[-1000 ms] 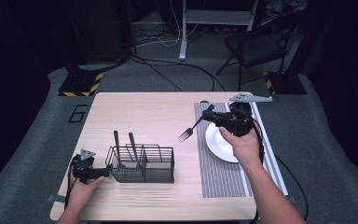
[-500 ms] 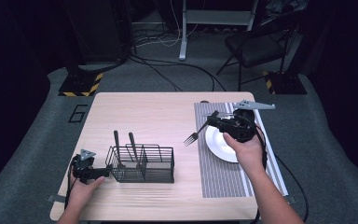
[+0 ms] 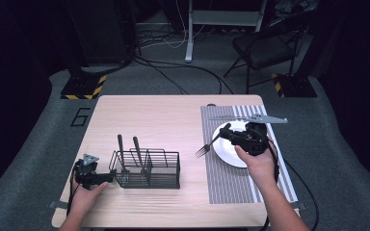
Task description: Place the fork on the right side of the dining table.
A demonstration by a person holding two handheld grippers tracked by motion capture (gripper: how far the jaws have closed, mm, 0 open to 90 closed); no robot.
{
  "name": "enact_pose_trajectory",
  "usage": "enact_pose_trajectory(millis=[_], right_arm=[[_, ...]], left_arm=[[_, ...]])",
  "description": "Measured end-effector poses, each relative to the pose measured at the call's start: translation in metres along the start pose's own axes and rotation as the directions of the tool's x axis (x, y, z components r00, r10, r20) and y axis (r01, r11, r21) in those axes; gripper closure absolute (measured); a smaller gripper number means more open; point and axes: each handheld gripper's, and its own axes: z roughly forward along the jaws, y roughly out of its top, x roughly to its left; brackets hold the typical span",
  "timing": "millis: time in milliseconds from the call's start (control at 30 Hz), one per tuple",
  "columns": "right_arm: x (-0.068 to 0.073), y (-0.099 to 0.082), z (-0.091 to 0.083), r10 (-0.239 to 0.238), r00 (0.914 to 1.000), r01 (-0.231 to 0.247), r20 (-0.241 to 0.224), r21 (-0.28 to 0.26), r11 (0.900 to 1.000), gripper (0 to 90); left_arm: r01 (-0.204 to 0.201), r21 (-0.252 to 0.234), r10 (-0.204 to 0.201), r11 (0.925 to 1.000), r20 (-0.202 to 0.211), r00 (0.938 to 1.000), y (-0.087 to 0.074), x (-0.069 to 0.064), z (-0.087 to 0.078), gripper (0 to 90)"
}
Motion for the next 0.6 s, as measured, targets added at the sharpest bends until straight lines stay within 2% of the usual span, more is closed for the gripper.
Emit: enact_pose_trajectory(millis=[300, 600], right_arm=[[-0.008, -0.015, -0.004, 0.018, 0.9996, -0.018, 0.02, -0.004, 0.9998, 87.2], [-0.016, -0.033, -0.006, 0.027, 0.9979, -0.028, 0.059, 0.013, 0.9995, 87.1]], left_arm=[[0.001, 0.0, -0.001, 1.0, -0.001, 1.0, 0.0, 0.0, 0.0, 0.0], [0.001, 0.0, -0.001, 1.0, -0.001, 1.0, 0.0, 0.0, 0.0, 0.0]])
